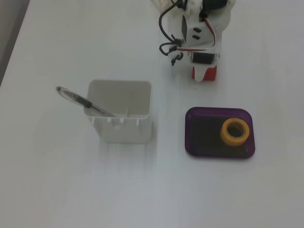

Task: Pick up the red cube and place it in the box.

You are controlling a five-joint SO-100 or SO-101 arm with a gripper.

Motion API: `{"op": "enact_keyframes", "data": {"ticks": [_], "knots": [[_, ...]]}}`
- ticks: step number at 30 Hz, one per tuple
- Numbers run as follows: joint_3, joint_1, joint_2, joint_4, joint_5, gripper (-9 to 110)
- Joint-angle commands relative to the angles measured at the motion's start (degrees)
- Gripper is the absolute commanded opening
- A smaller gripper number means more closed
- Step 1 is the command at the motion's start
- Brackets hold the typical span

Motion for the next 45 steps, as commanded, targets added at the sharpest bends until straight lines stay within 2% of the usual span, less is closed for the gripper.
{"op": "enact_keyframes", "data": {"ticks": [1,6,11,27,45], "knots": [[-5.2,-0.2,6.4,1.7,-2.8,-1],[-12.0,-0.1,9.2,1.4,-8.4,-1],[-21.8,0.1,8.4,0.1,-9.9,-1],[-42.0,2.0,-20.2,-1.6,-9.5,-1],[-42.4,5.0,-24.8,2.2,-9.9,-1]]}}
